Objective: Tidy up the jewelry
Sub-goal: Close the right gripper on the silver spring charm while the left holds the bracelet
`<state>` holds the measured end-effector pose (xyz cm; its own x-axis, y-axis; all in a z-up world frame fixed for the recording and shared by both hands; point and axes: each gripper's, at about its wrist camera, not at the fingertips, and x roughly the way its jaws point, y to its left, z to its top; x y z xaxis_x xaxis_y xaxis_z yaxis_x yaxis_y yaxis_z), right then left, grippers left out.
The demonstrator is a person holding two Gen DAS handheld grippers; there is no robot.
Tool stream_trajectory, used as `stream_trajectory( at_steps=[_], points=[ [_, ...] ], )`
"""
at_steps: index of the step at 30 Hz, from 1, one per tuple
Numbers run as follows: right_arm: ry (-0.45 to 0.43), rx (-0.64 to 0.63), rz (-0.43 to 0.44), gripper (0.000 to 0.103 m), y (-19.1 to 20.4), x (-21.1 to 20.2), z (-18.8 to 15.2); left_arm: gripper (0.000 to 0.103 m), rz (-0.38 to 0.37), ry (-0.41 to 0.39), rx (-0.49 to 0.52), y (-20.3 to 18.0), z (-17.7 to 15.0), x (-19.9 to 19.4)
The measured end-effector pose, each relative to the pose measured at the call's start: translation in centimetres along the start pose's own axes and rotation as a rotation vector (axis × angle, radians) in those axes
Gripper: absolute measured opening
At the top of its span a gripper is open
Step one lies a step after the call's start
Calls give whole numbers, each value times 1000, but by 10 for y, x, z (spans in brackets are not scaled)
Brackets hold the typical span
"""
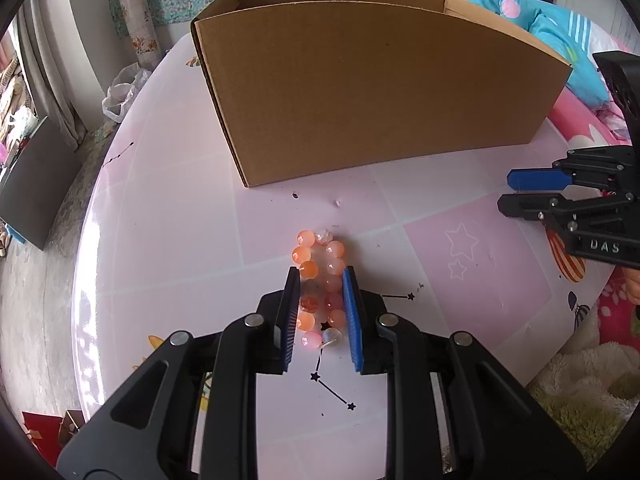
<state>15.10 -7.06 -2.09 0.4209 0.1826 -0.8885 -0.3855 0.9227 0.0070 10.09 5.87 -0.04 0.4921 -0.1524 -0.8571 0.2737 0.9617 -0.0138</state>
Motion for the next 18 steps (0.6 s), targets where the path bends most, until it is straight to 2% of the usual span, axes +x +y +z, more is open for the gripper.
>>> stream_trajectory(
  at_steps=[1,3,6,13,18],
  points=[
    [-1,6,6,19,-2,0,0,20,-1,-1,-2,0,0,0],
    [-3,27,24,6,-5,0,0,20,-1,-3,-2,0,0,-1],
    [-11,43,23,4,-9,-1,-2,20,-2,-5,4,0,-1,-1],
    [-89,182,96,4,-31,-27,-3,20,-2,-8,5,0,-1,-1],
    [-81,208,116,4,-34,-31,-8,20,-1,-9,6,0,-1,-1]
  ],
)
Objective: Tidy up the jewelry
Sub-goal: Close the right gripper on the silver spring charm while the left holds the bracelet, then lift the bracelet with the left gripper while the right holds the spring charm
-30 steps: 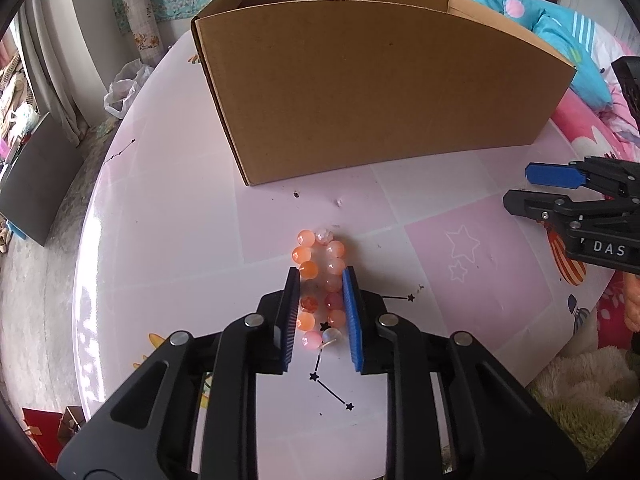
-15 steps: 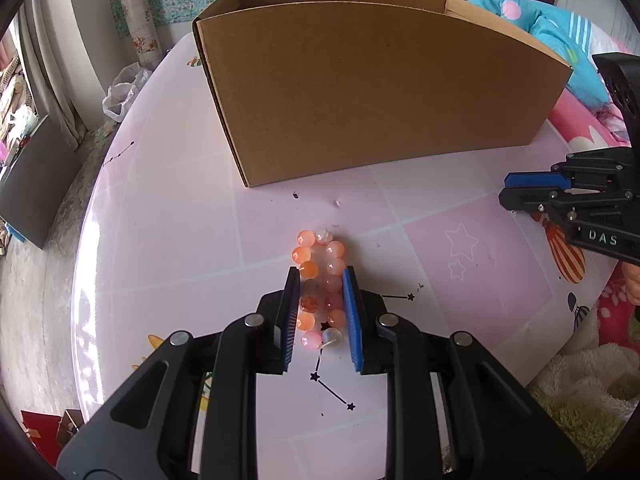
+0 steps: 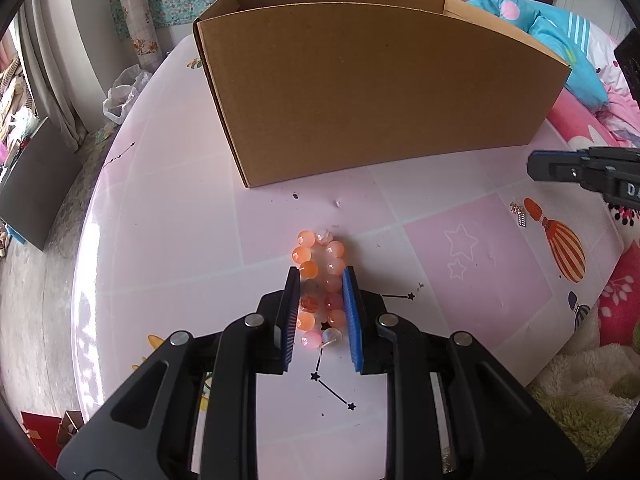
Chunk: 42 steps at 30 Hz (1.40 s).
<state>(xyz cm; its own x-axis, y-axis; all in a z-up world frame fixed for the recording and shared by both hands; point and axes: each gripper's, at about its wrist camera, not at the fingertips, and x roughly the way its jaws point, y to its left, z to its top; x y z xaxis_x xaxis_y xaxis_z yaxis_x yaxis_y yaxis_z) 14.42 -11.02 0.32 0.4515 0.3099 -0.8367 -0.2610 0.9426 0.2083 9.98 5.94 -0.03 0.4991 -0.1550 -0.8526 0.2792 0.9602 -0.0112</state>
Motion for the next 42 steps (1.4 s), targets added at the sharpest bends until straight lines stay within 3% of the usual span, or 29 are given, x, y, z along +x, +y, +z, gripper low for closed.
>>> stream_trajectory(
  at_steps=[5,18,20,23,29,40,41,42],
  points=[
    [48,-32,-52,17,17,20,-10,20,0,1,1,0,0,0],
    [78,-198,-139,14,32,40,-8,20,2,-2,-2,-1,2,0],
    [81,-201,-128,5,35,40,-9,20,2,-4,-2,0,2,0],
    [68,-172,-107,3,31,36,-8,20,1,-5,0,0,2,0],
    [-8,-51,-20,3,15,8,-2,20,2,-16,4,0,-1,-1],
    [-106,21,27,3,7,-24,9,17,-8,-59,-3,6,-8,-8],
    [-111,22,28,3,7,-22,9,0,-12,-77,-1,7,-8,-13],
    [-120,20,27,3,8,-24,10,0,-18,-91,0,8,-7,-18]
  ],
)
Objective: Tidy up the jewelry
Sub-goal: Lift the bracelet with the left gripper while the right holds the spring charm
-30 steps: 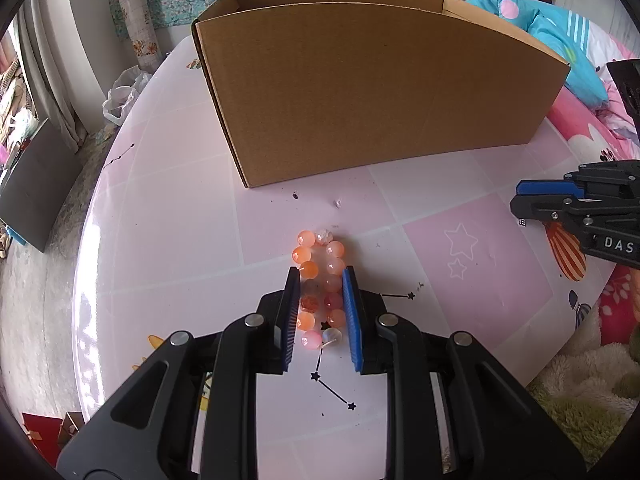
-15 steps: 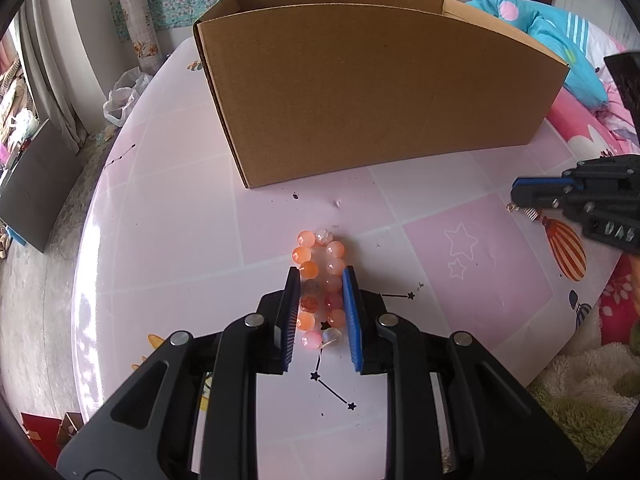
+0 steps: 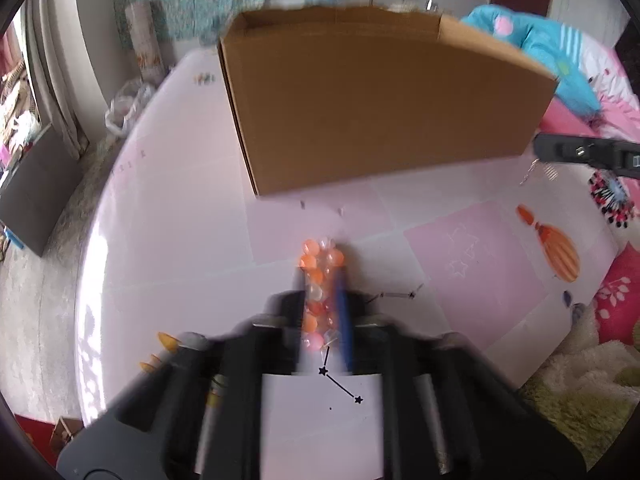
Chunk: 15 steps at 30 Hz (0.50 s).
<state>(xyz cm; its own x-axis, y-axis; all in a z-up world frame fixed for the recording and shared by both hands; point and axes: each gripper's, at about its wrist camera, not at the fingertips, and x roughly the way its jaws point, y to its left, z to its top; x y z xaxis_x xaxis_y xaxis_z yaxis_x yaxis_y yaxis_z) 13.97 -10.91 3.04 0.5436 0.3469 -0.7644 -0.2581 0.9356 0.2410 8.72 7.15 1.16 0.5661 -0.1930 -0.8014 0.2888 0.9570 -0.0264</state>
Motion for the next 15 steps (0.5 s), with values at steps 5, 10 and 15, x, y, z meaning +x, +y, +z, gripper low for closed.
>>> stream_trajectory(
  at_steps=[5,10,15],
  points=[
    [-44,-12,10,3,8,-7,2,0,-14,-11,-6,7,3,-11],
    [-51,0,30,3,9,-6,-1,0,-105,3,-25,11,5,-19],
    [-44,21,54,3,7,-1,-7,26,-139,24,5,-1,5,-15]
  ],
)
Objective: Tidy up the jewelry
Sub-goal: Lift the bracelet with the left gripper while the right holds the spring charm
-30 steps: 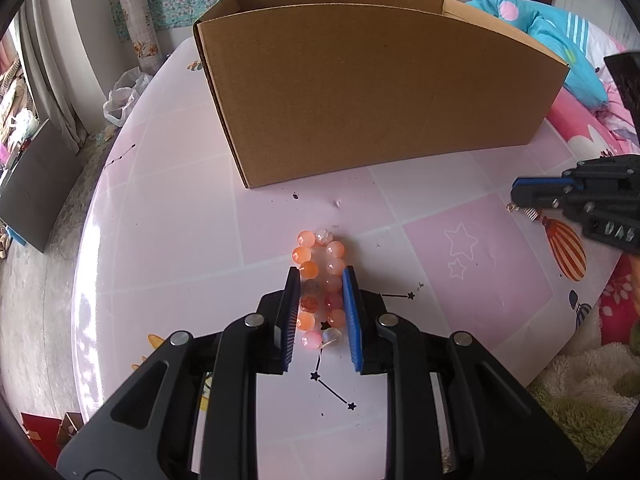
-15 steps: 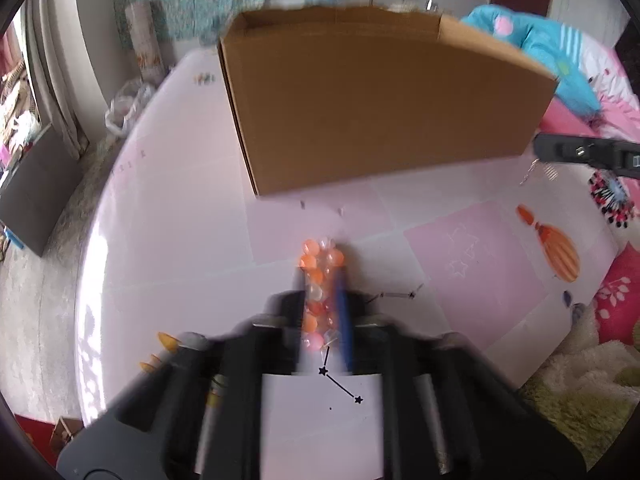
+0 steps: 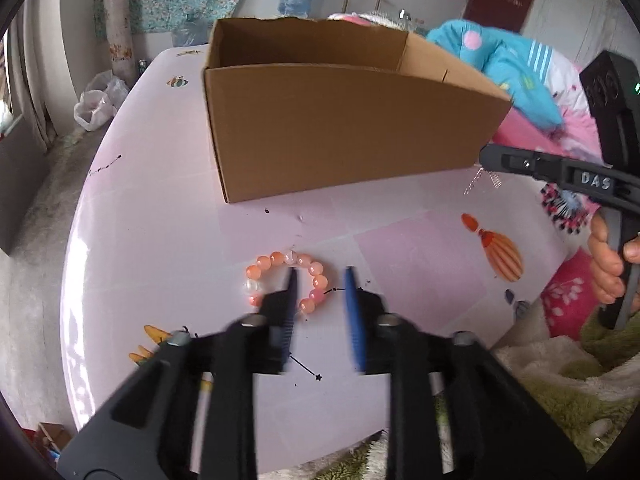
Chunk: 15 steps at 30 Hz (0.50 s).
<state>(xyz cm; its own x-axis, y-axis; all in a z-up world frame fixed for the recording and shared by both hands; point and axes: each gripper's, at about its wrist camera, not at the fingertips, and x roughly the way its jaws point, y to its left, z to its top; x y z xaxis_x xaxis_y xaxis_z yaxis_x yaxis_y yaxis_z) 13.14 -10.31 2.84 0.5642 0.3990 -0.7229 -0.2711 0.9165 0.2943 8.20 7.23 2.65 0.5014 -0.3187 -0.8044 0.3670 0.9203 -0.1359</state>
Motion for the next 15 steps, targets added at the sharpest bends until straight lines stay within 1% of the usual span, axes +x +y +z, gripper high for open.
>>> stream_trajectory(
  at_steps=[3,5,9,11,13,14,15],
  points=[
    [-5,12,13,3,-2,0,-1,26,37,38,66,-12,0,10],
    [-6,18,21,3,-4,0,-2,26,62,70,94,-17,-3,18],
    [-8,26,31,3,-6,2,-3,25,104,151,129,-15,-4,33],
    [-10,31,38,3,-7,3,-4,24,89,150,140,-14,-2,35],
    [-12,39,45,3,-8,4,-5,11,78,145,134,-10,-1,34],
    [-12,44,49,3,-8,5,-6,8,83,143,136,-9,0,35],
    [-14,48,53,3,-9,5,-6,8,83,143,144,-9,1,35]
  ],
)
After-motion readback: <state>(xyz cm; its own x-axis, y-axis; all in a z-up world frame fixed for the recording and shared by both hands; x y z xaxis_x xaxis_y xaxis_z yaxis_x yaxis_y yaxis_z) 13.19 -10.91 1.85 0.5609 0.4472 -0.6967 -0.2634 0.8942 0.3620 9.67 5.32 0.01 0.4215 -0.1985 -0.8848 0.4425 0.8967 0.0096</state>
